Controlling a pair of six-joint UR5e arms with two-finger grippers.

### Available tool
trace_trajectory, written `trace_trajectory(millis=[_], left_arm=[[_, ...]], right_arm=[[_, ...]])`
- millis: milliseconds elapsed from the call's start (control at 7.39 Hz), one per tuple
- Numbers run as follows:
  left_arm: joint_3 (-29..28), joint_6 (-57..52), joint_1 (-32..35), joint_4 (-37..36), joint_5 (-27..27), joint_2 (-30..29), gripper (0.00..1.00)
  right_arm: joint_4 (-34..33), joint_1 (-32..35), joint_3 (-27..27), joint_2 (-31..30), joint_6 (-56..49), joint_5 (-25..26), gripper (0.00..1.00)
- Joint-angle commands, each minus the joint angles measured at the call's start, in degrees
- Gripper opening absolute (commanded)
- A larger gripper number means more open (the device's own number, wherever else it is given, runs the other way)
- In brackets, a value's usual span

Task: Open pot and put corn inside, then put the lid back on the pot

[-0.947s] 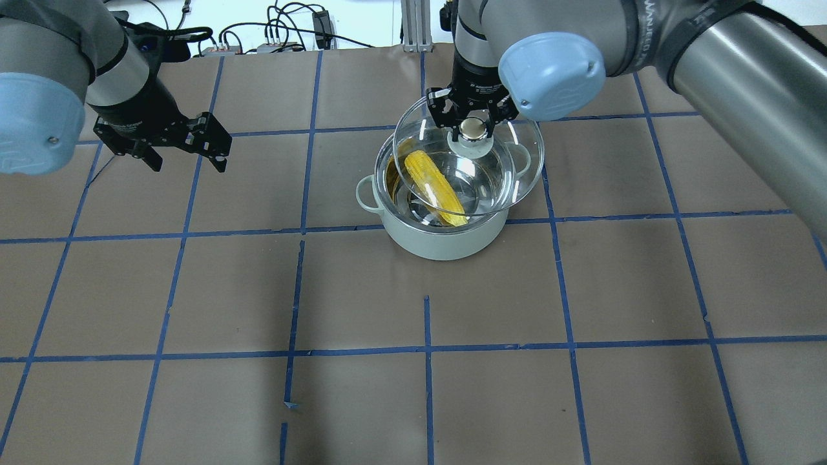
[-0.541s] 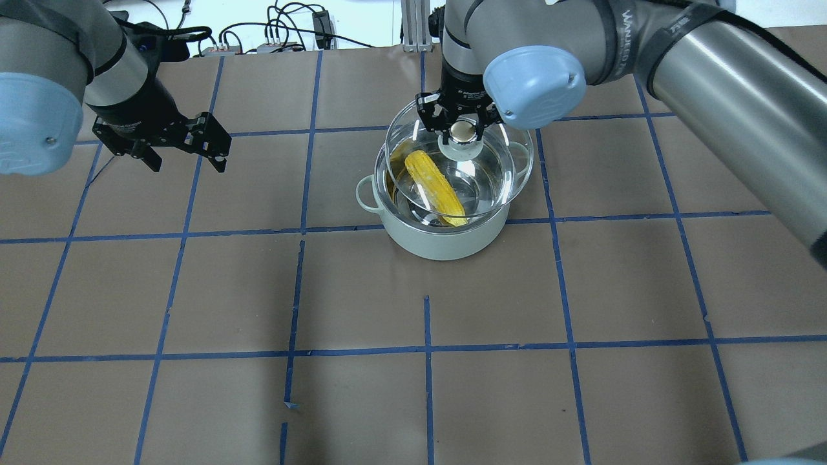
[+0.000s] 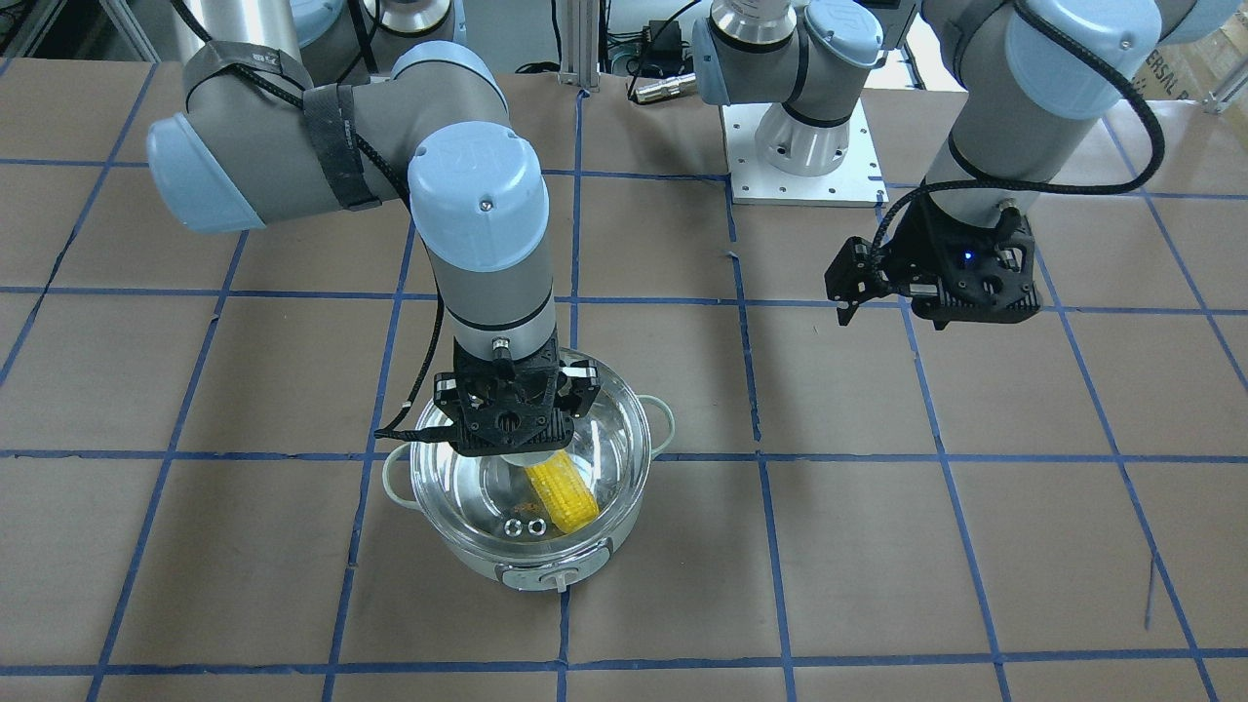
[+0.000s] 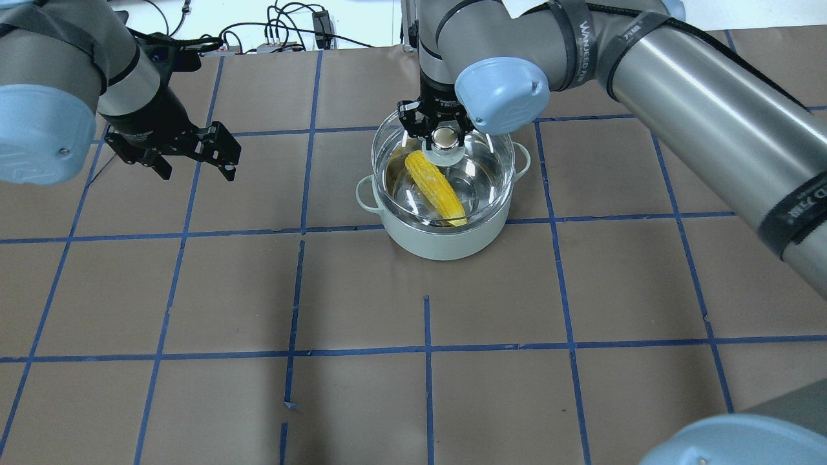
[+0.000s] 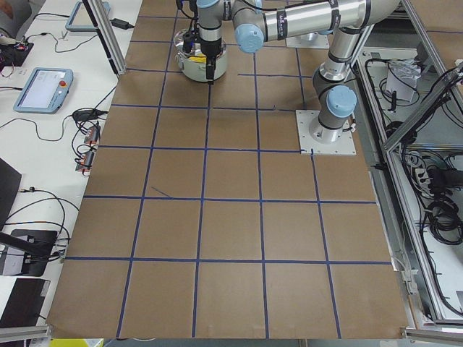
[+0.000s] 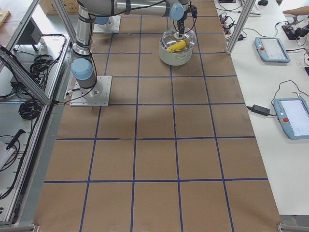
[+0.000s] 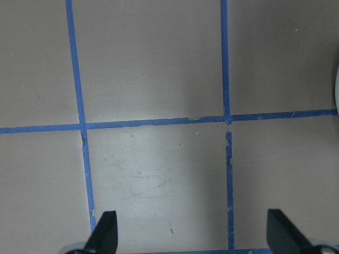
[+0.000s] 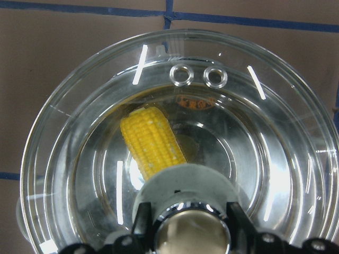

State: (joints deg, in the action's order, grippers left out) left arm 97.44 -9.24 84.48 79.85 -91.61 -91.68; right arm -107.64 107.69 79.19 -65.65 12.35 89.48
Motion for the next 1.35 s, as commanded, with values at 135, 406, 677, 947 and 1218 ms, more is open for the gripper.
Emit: trace_trajectory(millis=[135, 406, 677, 947, 1218], left_arm=[[2.5, 4.8, 7.4, 0.1, -0.4, 4.5, 1.00], [2.9, 6.9, 8.4, 0.4, -0.2, 4.1, 1.00], [3.2, 6.6, 8.4, 0.1, -0.3, 4.1, 1.00], [3.2, 6.3, 8.3, 0.0, -0.4, 4.1, 1.00], [3.1, 6.3, 8.2, -0.1, -0.5, 4.3, 1.00]], right_arm=[[-0.1, 0.2, 0.3, 0.4, 0.0, 0.2, 0.02], [0.1, 0.2, 0.4, 0.5, 0.0, 0.2, 0.02], [0.3, 0.2, 0.5, 0.4, 0.0, 0.1, 0.03], [0.5, 0.2, 0.7, 0.3, 0.0, 0.1, 0.03], [0.5, 0.2, 0.7, 0.4, 0.0, 0.1, 0.03]])
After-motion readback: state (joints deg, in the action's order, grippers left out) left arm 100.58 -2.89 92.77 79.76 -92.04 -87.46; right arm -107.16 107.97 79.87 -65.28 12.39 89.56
